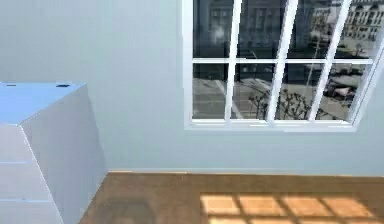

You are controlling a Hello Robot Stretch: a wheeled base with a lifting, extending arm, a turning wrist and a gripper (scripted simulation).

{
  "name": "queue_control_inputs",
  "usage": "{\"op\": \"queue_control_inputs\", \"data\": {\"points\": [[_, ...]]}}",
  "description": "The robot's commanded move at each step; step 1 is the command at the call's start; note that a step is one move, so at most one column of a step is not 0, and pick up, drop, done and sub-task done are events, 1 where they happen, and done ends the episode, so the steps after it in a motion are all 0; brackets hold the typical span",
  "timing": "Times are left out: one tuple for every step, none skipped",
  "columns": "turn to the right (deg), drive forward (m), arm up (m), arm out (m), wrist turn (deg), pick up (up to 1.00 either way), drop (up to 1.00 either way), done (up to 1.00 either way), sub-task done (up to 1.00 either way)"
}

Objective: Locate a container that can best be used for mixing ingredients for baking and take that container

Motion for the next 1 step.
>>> {"op": "queue_control_inputs", "data": {"points": [[-45.0,0.00,0.00,0.00,0.0,0.00,0.00,0.00,0.00]]}}
